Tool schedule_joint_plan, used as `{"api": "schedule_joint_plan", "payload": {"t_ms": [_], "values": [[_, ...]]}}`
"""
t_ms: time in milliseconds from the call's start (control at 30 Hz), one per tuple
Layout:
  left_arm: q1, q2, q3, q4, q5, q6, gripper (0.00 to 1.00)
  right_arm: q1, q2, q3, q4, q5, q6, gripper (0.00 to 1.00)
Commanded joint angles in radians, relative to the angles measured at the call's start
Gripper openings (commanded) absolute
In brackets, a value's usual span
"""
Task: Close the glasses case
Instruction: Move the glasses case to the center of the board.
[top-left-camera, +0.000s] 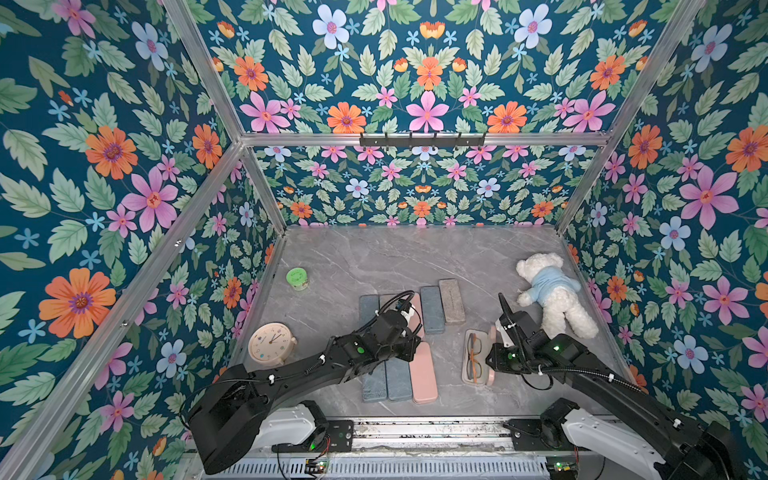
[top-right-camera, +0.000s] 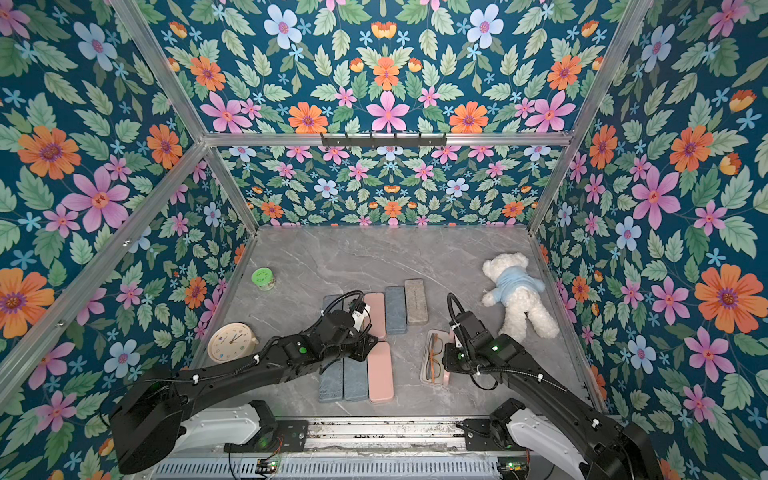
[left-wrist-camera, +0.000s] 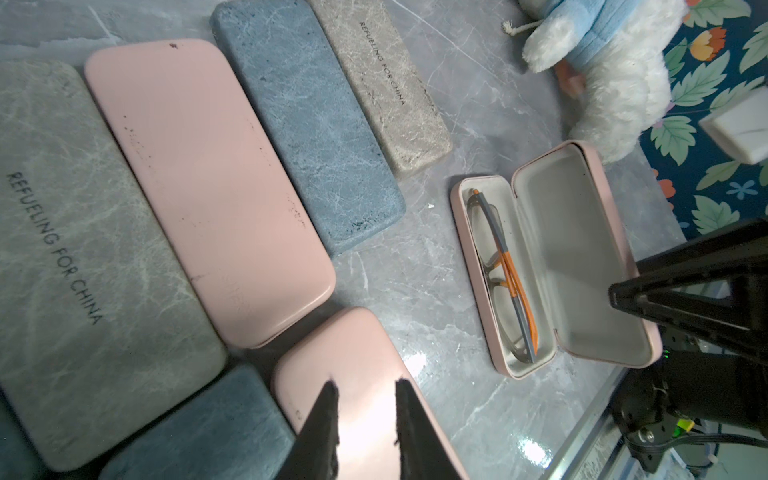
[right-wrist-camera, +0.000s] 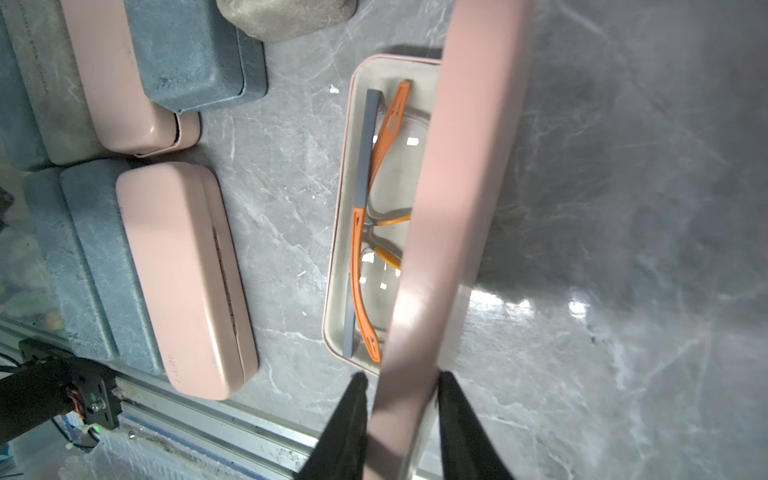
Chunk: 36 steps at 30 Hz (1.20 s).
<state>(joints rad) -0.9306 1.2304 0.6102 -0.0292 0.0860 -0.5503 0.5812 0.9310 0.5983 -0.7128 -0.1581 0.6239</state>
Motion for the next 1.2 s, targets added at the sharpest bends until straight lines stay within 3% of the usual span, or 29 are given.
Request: {"api": "schedule_joint_plan", "payload": {"t_ms": [0, 1167], "values": [[0.001, -0.003, -0.006, 0.025, -0.002, -0.01, 0.27, 0.018, 0.002, 0.008, -0.012, 0.005, -0.006, 0.3], [0.001, 0.006, -0.041, 0.077, 0.004, -0.025, 0.27, 0.225, 0.144, 0.087, 0.121, 0.015, 0.006, 0.29]]}}
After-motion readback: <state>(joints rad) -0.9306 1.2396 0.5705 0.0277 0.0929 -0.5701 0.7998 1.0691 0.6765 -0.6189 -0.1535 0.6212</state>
